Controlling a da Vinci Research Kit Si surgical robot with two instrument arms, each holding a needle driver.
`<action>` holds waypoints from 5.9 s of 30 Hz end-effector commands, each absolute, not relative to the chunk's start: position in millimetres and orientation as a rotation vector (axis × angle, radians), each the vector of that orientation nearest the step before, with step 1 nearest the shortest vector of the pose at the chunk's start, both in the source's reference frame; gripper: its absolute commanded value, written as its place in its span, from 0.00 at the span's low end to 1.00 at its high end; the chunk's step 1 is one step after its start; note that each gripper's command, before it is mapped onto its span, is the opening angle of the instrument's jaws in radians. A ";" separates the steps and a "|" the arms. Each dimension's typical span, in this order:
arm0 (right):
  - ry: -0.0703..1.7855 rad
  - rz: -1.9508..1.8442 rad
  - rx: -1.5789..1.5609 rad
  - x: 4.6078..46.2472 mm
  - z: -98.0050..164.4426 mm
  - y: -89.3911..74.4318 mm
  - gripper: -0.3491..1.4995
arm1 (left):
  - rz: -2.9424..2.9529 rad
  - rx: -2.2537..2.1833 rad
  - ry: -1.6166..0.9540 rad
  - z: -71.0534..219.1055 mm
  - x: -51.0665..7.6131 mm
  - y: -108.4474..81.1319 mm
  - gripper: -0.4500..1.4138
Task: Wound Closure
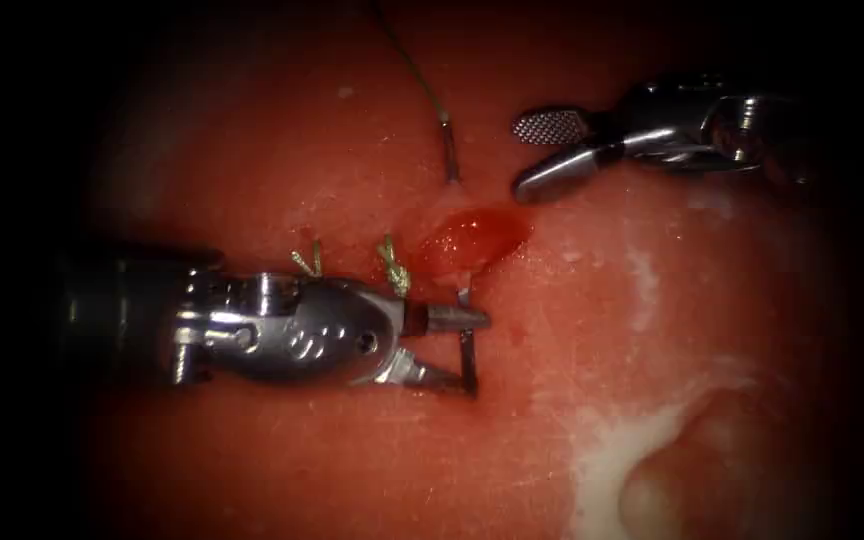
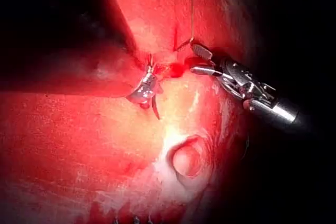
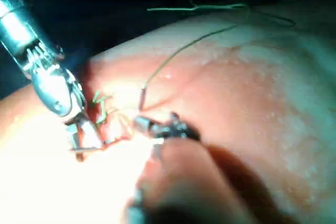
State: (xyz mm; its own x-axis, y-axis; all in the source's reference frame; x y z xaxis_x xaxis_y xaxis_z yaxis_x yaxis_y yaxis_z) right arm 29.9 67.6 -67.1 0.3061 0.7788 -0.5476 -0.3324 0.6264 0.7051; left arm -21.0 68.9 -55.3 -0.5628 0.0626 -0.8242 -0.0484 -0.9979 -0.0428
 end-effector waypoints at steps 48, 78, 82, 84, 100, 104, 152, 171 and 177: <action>1.062 0.626 0.834 27.6 -71.1 63.5 0.61 | 2.501 -1.716 0.296 -76.4 -15.8 77.2 0.05; 0.980 1.446 1.131 32.7 -72.4 63.0 0.72 | 2.682 -1.461 0.595 -66.8 -18.8 71.5 0.05; 0.968 1.447 1.124 32.8 -72.2 63.0 0.72 | 2.677 -1.464 0.595 -67.0 -18.9 71.4 0.05; 0.969 1.449 1.121 33.2 -72.2 62.9 0.72 | 2.681 -1.467 0.598 -67.1 -19.2 71.3 0.05; 0.853 1.522 1.232 33.6 -71.7 62.3 0.00 | 2.673 -1.486 0.557 -67.0 -19.9 71.5 0.28; 0.915 1.433 1.180 33.5 -70.9 62.5 0.00 | 2.248 -1.496 -0.031 -67.8 -21.4 72.7 0.59; 1.490 0.743 0.616 32.3 -73.6 66.3 0.00 | 2.298 -0.793 -0.639 -53.1 -19.5 74.7 0.05; 1.502 0.686 0.581 32.8 -73.8 66.0 0.00 | 2.410 -0.562 -0.901 -48.9 -20.3 75.1 0.05; 1.517 0.635 0.537 32.7 -73.4 66.5 0.00 | 2.334 -0.594 -1.087 -48.9 -21.1 75.9 0.09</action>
